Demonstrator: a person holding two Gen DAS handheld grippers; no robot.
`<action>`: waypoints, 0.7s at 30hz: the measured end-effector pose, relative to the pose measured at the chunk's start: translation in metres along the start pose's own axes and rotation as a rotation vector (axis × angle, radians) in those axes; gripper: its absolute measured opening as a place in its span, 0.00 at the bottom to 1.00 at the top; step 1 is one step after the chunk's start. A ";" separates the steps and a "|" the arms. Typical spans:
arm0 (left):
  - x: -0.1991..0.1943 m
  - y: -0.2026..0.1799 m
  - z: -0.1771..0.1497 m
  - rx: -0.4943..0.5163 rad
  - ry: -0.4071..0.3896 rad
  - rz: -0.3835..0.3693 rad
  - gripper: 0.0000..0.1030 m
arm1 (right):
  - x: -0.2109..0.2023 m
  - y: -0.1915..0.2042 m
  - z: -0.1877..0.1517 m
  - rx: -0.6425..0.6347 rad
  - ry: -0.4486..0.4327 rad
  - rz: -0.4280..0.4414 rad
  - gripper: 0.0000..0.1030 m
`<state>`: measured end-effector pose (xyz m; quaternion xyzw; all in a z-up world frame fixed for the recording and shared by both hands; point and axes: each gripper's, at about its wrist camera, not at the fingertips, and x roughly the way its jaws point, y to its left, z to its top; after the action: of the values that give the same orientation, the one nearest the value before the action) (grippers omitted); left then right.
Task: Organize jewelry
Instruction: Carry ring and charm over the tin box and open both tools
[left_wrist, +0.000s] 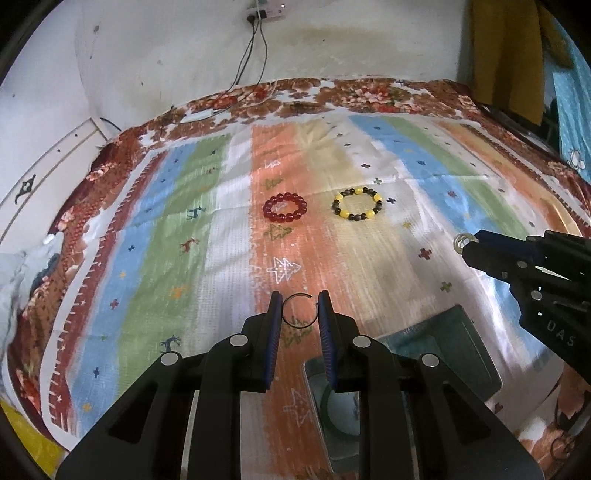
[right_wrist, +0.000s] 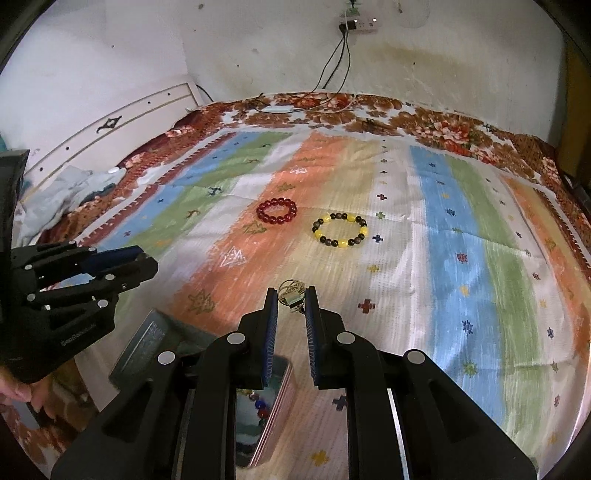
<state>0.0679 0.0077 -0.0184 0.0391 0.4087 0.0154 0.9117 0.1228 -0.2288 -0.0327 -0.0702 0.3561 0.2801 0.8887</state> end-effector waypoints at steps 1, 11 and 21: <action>-0.002 0.000 -0.002 0.000 -0.004 -0.001 0.19 | -0.003 0.001 -0.002 -0.001 -0.003 0.002 0.15; -0.017 -0.009 -0.018 0.016 -0.026 0.006 0.19 | -0.015 0.013 -0.017 -0.016 -0.012 0.012 0.15; -0.031 -0.009 -0.029 -0.014 -0.040 -0.041 0.19 | -0.025 0.025 -0.032 -0.030 -0.012 0.037 0.15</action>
<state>0.0255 -0.0015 -0.0153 0.0248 0.3910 -0.0011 0.9201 0.0757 -0.2295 -0.0380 -0.0752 0.3480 0.3021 0.8843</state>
